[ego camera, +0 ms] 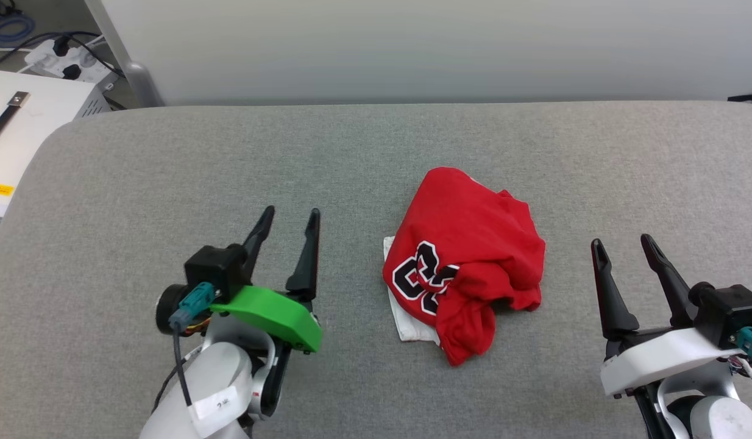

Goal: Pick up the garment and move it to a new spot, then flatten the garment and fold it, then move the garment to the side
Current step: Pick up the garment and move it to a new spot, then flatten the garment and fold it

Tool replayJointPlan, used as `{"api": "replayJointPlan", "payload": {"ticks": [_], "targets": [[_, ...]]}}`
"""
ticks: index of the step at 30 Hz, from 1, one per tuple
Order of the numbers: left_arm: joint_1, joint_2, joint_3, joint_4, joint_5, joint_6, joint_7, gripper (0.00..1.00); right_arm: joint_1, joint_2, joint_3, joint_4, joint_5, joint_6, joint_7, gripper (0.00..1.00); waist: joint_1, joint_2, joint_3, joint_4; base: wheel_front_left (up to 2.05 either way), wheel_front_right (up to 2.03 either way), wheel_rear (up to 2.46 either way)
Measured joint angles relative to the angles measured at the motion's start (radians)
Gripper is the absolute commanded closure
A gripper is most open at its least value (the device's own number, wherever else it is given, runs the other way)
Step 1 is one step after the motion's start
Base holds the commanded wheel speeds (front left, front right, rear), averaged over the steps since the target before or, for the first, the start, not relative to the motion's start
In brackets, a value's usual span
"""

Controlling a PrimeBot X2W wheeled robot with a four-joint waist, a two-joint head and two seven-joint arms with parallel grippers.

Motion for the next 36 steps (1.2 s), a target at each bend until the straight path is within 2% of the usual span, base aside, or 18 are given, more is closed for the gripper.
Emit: {"api": "replayJointPlan", "payload": {"ticks": [5, 11, 18, 29, 36], "targets": [[0.07, 0.018, 0.101, -0.044, 0.037, 0.016, 0.0, 0.0, 0.016, 0.0, 0.0, 0.002, 0.001, 0.0, 0.008, 0.0, 0.0, 0.0, -0.026, 0.016, 0.0, 0.0, 0.0], [0.148, 0.04, 0.16, -0.075, 0.06, 0.019, 0.0, 0.0, 0.042, 0.0, -0.004, 0.001, 0.001, 0.0, 0.014, 0.0, 0.0, 0.0, -0.058, 0.026, 0.0, 0.0, 0.0], [0.216, 0.051, 0.157, -0.083, 0.083, 0.025, 0.0, 0.0, 0.077, -0.002, -0.004, -0.001, 0.0, 0.0, 0.032, 0.0, 0.0, 0.0, -0.084, 0.024, 0.0, 0.0, 0.0], [0.218, 0.058, 0.145, -0.097, 0.091, 0.034, 0.002, 0.0, 0.084, -0.014, -0.019, -0.009, -0.005, 0.0, 0.058, 0.0, 0.0, 0.0, -0.074, 0.023, 0.0, 0.0, 0.0], [0.207, 0.058, 0.141, -0.111, 0.093, 0.034, 0.002, 0.0, 0.062, -0.087, -0.048, 0.099, 0.009, 0.0, 0.157, 0.0, 0.0, 0.0, -0.046, 0.041, 0.0, 0.0, 0.0]]}}
